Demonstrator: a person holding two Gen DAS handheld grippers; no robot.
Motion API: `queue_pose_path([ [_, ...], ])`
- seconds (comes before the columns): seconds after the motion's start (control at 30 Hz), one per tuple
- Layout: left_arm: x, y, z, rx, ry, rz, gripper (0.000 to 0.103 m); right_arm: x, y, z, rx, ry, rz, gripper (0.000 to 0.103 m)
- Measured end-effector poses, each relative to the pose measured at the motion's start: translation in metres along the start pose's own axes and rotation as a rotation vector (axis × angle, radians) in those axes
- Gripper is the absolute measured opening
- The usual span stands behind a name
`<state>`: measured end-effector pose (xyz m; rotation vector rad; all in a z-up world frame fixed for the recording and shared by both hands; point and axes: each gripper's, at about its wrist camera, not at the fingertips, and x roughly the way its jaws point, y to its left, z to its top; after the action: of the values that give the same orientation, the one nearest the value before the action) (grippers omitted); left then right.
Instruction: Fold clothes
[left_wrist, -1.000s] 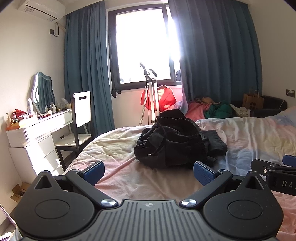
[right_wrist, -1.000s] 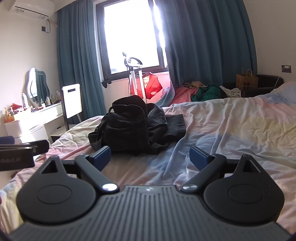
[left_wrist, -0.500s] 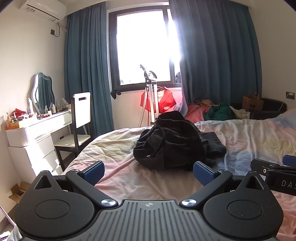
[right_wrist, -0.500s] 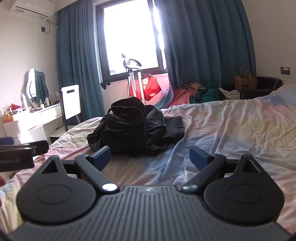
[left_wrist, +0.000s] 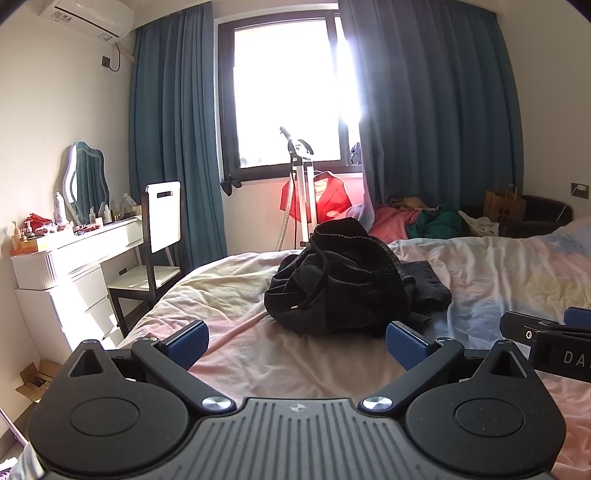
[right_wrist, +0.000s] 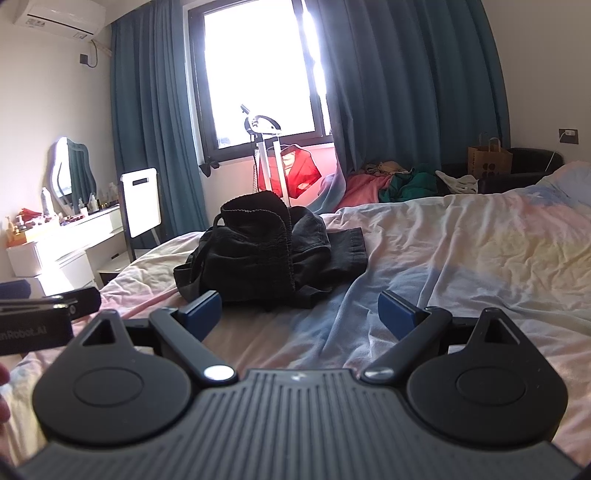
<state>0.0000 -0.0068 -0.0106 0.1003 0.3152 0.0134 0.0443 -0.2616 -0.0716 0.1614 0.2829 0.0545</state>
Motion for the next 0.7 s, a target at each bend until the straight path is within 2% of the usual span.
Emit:
queue_pose_path([
  [0.2,0.006,0.006,0.000,-0.041,0.022,-0.010,0.103,-0.001,-0.001,0.001,0.014,-0.007,0.003,0.093],
  [0.5,0.012,0.006,-0.003,-0.051,0.036,-0.011,0.103,-0.003,-0.001,0.001,0.004,-0.013,0.005,0.093],
  [0.7,0.018,0.014,-0.010,-0.126,0.047,-0.067,0.103,-0.004,0.001,0.002,-0.008,-0.017,-0.001,0.093],
])
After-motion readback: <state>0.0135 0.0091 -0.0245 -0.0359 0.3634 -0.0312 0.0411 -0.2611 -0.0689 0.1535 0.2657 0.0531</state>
